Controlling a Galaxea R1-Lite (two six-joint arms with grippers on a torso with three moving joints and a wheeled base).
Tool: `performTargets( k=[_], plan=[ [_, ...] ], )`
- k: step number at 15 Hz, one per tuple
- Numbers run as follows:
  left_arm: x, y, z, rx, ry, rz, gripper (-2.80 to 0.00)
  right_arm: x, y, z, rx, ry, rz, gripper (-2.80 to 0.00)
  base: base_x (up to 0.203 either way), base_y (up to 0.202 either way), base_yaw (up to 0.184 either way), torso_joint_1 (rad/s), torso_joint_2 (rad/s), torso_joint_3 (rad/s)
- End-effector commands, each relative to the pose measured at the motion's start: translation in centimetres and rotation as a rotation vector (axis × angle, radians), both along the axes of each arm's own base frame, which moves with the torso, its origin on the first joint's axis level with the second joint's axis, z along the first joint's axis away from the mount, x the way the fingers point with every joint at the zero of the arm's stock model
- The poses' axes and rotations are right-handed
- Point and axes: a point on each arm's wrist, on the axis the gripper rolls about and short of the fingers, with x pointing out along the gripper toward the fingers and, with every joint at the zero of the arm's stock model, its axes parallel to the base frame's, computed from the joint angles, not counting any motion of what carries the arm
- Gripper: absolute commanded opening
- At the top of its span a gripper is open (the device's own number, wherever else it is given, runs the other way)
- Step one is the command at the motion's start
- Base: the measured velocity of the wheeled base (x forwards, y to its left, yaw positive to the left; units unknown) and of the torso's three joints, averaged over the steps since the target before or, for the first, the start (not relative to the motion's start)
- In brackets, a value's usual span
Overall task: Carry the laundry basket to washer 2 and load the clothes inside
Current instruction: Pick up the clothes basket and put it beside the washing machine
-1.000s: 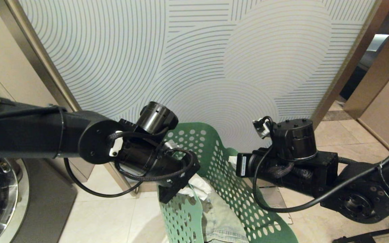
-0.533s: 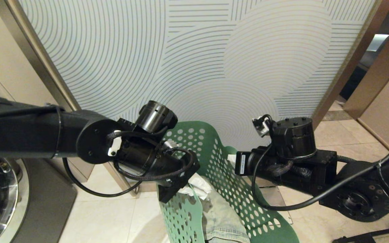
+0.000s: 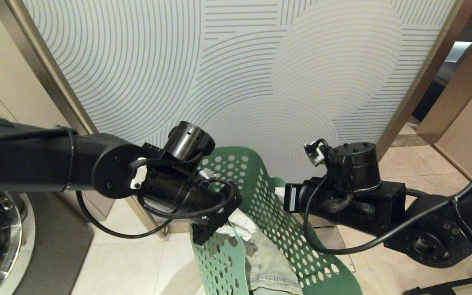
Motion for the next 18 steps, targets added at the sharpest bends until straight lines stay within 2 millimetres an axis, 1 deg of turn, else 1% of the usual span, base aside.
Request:
performTargets(
  k=[1,9,11,18],
  plan=[
    [-0.02,0.01,-0.05,0.000,0.009,0.002,-2.80,0.04,0.04,-0.03,0.004,0.000,-0.001,-2.80,0.000,0.000,0.000,0.000,0.00,0.000],
    [0.05,0.09,-0.05,0.000,0.009,0.005,-2.80,0.03,0.03,-0.07,0.004,0.002,-0.002,-2.80,0.000,0.000,0.000,0.000,0.00,0.000],
    [0.11,0.11,-0.11,0.001,0.010,0.007,-2.80,0.03,0.03,-0.16,0.002,0.004,-0.002,-2.80,-0.005,-0.004,0.117,0.003,0.01,0.004],
    [0.17,0.14,-0.16,0.002,0.011,0.008,-2.80,-0.01,0.00,-0.36,-0.004,0.009,-0.001,-2.80,0.001,-0.010,0.177,0.002,0.00,0.002]
  ],
)
